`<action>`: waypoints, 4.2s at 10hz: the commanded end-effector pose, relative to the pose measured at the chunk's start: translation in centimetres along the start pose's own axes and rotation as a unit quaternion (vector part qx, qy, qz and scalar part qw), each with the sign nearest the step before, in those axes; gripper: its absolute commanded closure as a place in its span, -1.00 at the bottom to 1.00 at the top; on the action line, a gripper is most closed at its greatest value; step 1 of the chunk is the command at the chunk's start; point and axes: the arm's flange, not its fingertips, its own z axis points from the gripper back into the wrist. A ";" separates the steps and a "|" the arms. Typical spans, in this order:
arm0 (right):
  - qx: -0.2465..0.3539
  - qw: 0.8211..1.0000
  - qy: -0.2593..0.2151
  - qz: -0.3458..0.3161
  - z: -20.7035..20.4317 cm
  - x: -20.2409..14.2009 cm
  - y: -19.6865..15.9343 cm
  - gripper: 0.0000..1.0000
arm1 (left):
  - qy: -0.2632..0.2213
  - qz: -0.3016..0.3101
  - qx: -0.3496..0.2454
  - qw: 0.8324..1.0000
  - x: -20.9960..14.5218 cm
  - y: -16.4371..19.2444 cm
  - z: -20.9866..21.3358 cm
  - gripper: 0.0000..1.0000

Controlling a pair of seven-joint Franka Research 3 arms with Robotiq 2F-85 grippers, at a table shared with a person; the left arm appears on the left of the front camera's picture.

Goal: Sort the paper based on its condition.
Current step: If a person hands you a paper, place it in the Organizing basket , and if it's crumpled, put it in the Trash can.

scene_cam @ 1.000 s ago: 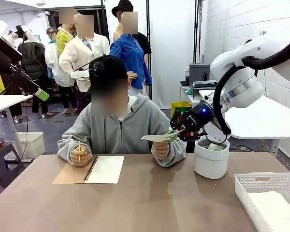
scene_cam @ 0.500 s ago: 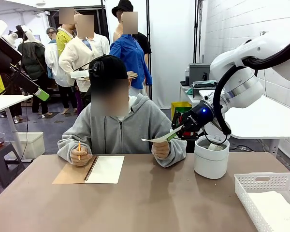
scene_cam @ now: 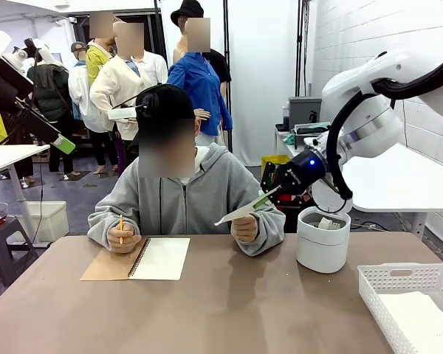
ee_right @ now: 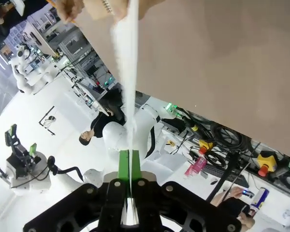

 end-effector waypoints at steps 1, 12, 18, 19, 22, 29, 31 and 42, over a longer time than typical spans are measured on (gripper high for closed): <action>-0.019 0.999 0.000 0.041 1.2 -1.7 1.7 1.00 | -0.004 0.000 0.003 1.000 0.0 0.0 -0.1 -1.00; -0.277 0.836 -0.261 0.395 11.9 -19.7 6.4 1.00 | -0.004 0.000 0.003 1.000 0.0 0.0 -0.1 -1.00; -0.391 0.807 -0.279 0.344 16.5 -21.1 2.1 1.00 | -0.004 0.000 0.003 1.000 0.0 0.0 -0.1 -1.00; -0.395 0.819 -0.260 0.325 17.0 -21.1 1.2 1.00 | -0.004 0.000 0.003 1.000 0.0 0.0 -0.1 -1.00; -0.386 0.812 -0.267 0.348 17.2 -20.8 2.1 1.00 | -0.004 0.000 0.003 1.000 0.0 0.0 -0.1 -1.00; -0.386 0.830 -0.250 0.317 17.0 -21.6 -1.8 1.00 | -0.004 0.000 0.003 1.000 0.0 0.0 -0.1 -1.00; -0.399 0.831 -0.241 0.304 16.4 -22.4 -5.1 1.00 | -0.004 0.000 0.003 1.000 0.0 0.0 -0.1 -1.00; -0.353 0.871 -0.267 0.214 10.6 -13.7 -20.1 1.00 | -0.004 0.000 0.003 1.000 0.0 0.0 -0.1 -1.00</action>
